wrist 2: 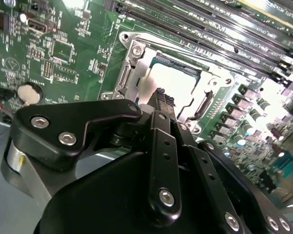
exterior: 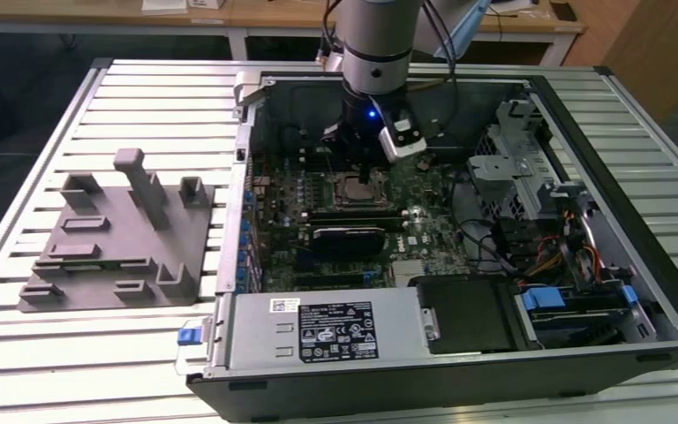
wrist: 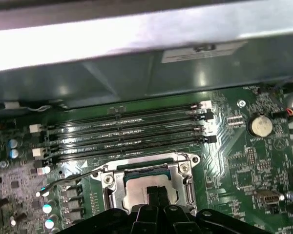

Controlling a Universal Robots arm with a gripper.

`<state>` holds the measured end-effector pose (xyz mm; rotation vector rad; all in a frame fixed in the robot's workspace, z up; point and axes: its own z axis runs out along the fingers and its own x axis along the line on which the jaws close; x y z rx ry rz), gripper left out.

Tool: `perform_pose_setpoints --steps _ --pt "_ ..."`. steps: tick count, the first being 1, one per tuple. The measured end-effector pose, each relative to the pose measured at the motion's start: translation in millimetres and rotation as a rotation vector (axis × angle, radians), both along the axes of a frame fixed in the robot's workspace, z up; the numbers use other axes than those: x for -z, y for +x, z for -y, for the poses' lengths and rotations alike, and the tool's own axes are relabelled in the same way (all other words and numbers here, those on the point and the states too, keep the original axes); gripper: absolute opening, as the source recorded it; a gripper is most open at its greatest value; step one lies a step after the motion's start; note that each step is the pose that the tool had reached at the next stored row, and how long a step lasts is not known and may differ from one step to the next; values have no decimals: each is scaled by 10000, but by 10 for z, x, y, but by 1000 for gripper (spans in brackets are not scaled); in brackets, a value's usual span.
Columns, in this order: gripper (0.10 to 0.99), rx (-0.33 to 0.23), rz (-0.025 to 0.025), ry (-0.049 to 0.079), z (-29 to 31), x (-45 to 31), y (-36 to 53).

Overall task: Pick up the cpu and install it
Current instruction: 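Close the cpu cover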

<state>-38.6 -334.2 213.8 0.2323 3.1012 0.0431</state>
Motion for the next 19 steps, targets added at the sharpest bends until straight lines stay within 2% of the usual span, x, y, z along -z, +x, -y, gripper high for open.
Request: perform_pose_setpoints --steps 3,10,19 --pt "106 -52 0 -1 1 -24 -1" --pt "106 -53 22 0 1 -151 -1" --pt "106 -52 32 -3 47 -167 -1"
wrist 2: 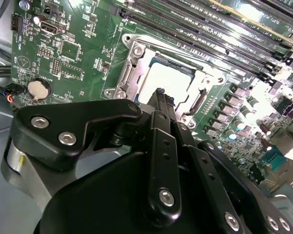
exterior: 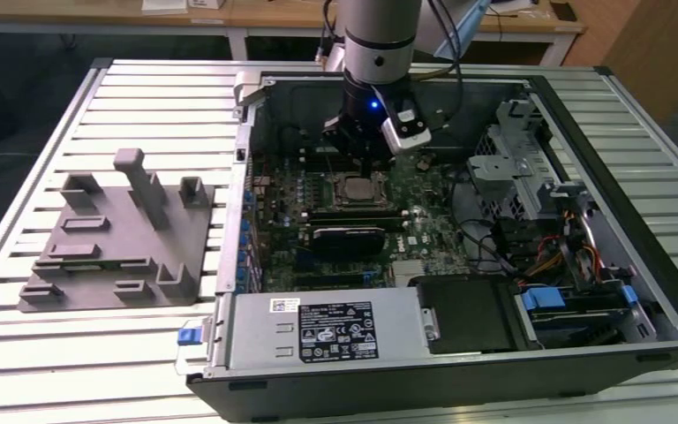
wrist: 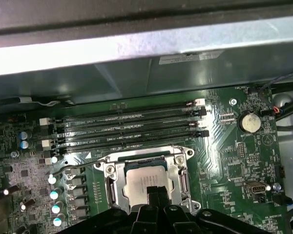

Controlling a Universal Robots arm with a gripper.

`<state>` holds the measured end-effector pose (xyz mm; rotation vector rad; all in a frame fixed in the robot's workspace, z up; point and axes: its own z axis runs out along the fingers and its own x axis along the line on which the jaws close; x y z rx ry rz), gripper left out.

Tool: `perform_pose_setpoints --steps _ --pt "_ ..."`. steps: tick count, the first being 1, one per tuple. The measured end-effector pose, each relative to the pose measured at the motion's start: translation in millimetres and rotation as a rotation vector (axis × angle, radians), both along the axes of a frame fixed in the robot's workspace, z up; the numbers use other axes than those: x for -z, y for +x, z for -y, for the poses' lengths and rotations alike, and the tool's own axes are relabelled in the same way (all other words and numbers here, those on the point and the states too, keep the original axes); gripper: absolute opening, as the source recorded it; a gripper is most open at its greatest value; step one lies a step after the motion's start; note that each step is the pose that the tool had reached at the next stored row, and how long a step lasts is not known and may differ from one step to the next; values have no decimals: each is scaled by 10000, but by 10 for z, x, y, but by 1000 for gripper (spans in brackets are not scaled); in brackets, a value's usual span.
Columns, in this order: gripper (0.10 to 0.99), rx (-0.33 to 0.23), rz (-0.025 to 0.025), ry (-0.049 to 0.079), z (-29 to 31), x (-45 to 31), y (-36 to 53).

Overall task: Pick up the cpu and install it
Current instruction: 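Close the cpu cover, then install the first cpu locking lever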

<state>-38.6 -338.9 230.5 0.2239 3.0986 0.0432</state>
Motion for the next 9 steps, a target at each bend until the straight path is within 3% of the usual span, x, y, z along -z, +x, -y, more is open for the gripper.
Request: perform_pose_setpoints --steps 9 --pt "106 0 1 -1 8 0 -2"
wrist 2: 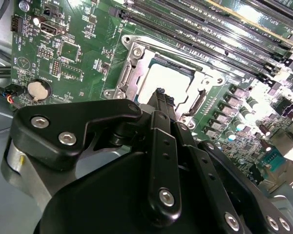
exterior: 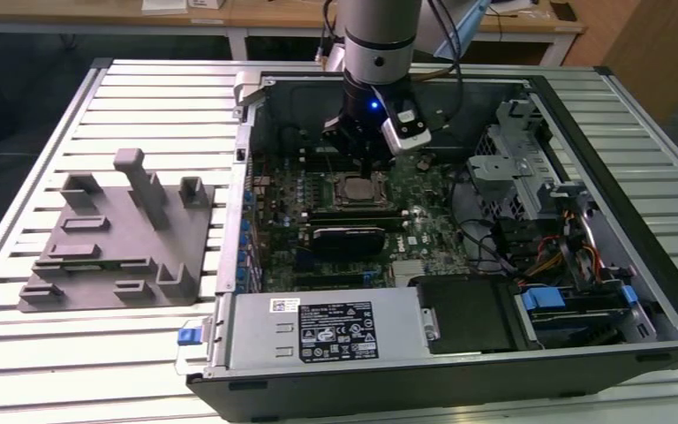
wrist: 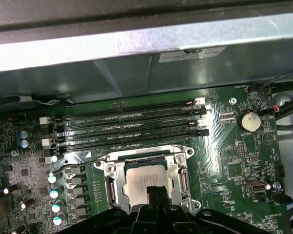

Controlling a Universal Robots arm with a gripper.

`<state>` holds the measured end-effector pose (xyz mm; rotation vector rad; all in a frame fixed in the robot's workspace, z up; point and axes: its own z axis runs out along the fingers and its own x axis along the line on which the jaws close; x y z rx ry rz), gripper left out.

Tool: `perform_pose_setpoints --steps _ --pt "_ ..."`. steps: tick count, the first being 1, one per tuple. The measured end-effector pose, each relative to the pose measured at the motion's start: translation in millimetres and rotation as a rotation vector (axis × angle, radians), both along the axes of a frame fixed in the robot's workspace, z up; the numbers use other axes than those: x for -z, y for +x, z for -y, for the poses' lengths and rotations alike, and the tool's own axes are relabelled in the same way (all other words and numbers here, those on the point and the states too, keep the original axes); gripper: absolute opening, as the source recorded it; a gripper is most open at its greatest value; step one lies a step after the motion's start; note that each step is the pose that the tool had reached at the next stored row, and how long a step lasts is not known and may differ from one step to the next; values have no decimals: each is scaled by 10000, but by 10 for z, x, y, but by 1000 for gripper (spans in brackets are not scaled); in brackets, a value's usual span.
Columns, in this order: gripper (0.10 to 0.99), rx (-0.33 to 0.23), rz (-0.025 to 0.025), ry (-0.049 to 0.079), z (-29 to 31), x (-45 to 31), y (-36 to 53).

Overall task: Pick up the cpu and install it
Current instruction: 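Install the first cpu locking lever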

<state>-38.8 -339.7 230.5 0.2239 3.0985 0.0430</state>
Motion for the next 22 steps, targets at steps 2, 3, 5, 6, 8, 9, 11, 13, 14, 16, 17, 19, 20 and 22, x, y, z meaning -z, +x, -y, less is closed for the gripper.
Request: perform_pose_setpoints --steps 2,3,5,6,8,9,11,13,14,16,17,19,20,22 --pt "106 0 0 0 1 0 0" --pt "106 0 0 0 1 0 0" --pt "106 -1 0 0 1 0 -1" --pt "106 -1 1 0 1 0 -7" --pt "106 0 1 0 2 0 -35" --pt "106 0 0 0 1 0 -52" --pt "106 -1 0 0 1 0 -92" --pt "106 0 1 0 1 0 -138" --pt "106 1 1 0 1 0 -161" --pt "106 -1 1 0 1 0 -212" --pt "106 -1 1 0 1 0 -239" --pt "106 1 1 1 1 0 -294" --pt "106 -1 1 0 1 0 -322" --pt "106 0 1 0 1 0 -382"
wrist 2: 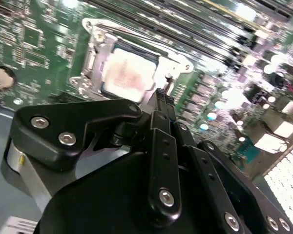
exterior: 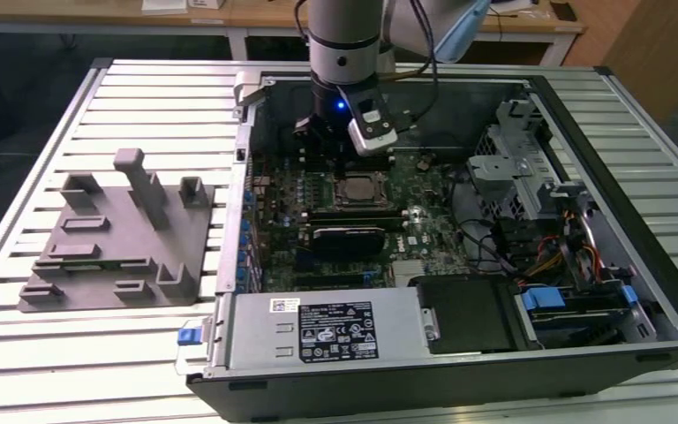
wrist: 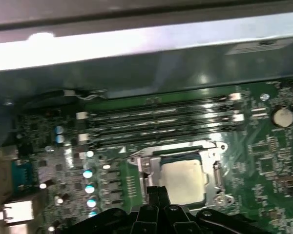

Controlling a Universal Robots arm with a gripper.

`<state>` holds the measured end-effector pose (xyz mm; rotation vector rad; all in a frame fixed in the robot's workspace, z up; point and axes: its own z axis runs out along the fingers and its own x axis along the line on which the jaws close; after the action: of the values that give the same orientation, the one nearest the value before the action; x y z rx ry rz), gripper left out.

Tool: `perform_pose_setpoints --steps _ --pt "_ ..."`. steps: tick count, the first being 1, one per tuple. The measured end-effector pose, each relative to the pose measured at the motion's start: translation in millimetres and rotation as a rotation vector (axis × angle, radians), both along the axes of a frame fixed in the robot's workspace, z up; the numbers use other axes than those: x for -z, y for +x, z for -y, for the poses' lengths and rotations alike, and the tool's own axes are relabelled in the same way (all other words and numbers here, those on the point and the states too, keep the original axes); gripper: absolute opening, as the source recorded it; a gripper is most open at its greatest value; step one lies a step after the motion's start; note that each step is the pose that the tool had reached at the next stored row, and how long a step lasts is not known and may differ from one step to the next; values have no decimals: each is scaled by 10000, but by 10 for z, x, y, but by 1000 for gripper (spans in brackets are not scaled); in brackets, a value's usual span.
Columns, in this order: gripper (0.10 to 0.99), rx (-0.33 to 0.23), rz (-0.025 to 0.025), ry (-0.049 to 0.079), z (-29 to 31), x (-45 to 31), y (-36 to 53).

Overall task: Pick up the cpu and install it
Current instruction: 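Install the first cpu locking lever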

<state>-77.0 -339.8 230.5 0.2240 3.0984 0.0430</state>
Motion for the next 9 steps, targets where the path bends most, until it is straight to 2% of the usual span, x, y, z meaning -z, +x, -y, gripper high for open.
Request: perform_pose_setpoints --steps 7,9 --pt "106 -1 0 7 0 0 -213" --pt "106 0 -1 80 0 0 -255"
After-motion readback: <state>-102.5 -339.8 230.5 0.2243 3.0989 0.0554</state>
